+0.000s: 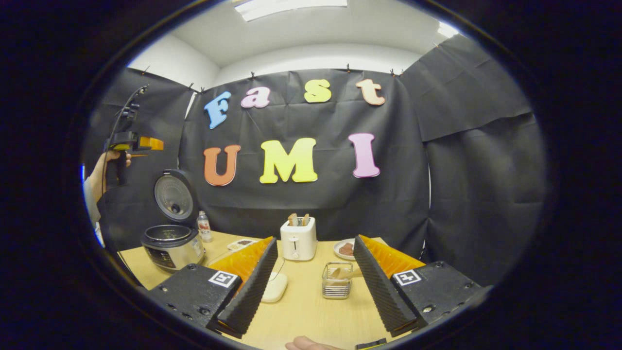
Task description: Close the left gripper, press the button to open the rice cooker; take a wooden spoon from the chopstick holder with the right hand, scoop a spoonful of rice and pour it into the rice cooker, then put the wooden spoon back into the chopstick holder.
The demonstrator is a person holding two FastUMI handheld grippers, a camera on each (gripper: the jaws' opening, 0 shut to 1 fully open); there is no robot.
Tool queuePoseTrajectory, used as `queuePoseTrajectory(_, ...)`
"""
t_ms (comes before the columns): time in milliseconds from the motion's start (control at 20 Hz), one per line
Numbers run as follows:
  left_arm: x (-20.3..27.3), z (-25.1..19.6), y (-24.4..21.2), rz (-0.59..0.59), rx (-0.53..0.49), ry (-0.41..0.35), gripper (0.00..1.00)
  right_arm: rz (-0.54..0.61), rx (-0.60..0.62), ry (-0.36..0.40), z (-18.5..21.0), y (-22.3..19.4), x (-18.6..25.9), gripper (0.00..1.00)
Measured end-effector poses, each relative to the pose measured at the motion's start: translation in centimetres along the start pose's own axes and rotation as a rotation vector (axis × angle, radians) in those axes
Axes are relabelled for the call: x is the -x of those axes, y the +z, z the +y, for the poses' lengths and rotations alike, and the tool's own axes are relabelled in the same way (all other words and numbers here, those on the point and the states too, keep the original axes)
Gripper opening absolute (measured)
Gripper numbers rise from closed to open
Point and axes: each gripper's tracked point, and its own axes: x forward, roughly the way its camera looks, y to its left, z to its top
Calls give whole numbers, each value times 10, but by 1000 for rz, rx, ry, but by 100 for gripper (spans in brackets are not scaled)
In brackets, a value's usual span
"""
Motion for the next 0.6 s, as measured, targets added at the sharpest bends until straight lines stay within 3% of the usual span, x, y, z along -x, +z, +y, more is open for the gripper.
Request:
queuePoseTrajectory(50, -14, 1, -3, 1, -3, -14, 94, -7, -6, -1, -3, -1, -3, 100)
queuePoseTrajectory(150, -43, 26, -11, 7, -41, 46, 94, -19, -29, -22, -15, -2, -12, 95)
queuePoseTrajectory(200, -56, 32, -14, 18, -48, 55, 94, -16, -36, -38, -22, -4, -18, 100)
queuePoseTrajectory(300, -78, 42, -22, 38, -48, 87, 94, 0, -62, -60, -35, -15, -28, 100)
queuePoseTrajectory(500, -108, 62, -59, 132, -99, 149, 94, 23, -107, -36, -43, -32, -46, 100)
queuePoseTrajectory(600, -118, 67, -56, 126, -103, 154, 95, 36, -115, -20, -36, -37, -48, 100)
